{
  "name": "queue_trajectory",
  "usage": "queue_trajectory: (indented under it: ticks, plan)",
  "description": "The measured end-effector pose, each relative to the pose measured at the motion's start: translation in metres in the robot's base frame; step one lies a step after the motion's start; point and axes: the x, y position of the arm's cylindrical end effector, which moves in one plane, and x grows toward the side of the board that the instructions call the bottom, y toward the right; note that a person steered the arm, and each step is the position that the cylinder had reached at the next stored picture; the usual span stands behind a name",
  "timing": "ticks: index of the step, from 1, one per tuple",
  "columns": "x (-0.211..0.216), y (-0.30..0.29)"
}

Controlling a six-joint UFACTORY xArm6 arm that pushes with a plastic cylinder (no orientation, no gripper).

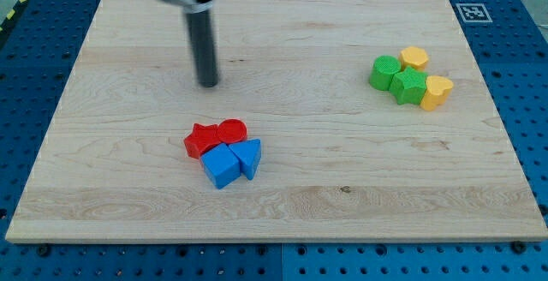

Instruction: Separate the red and blue blocks from each other

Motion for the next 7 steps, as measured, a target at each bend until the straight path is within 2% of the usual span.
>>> queue_trajectory:
  ticks: [1,3,7]
  plan:
    - [0.037,-0.064]
    - [0.112,-0.036]
    - [0.125,0.017]
